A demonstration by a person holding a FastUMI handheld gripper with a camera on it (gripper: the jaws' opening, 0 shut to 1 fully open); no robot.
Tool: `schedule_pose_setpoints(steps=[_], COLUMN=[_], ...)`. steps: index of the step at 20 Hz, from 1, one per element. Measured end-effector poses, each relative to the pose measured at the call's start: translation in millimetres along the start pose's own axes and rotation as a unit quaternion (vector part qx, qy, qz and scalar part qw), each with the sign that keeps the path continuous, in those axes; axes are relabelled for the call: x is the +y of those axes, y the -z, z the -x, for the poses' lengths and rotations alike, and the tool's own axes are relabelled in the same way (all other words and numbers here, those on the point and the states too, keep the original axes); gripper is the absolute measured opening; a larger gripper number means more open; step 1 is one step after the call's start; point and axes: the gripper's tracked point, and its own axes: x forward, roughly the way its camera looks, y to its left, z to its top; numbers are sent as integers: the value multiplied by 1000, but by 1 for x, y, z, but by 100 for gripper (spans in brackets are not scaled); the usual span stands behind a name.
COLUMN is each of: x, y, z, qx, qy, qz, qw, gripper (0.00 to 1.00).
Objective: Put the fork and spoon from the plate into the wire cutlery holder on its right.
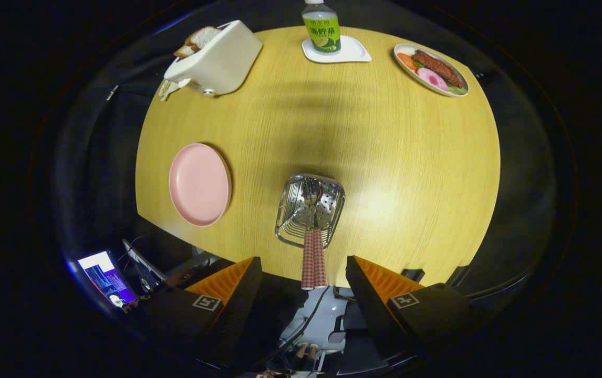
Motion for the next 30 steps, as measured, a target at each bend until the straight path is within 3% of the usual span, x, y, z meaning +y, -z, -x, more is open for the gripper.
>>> schedule_pose_setpoints(steps=[5, 9, 12, 16, 23, 26, 30], x=[25, 37, 28, 22, 32, 33, 32], y=[-10, -28, -44, -61, -62, -59, -57], z=[23, 51, 80, 130, 198, 214, 217], qx=[-146, -245, -330, -436, -565, -594, -601], qy=[9, 3, 26, 58, 32, 29, 30], qz=[16, 23, 42, 78, 89, 101, 118], qw=[989, 969, 943, 895, 820, 797, 790], gripper=[100, 100, 100, 100, 100, 100, 100])
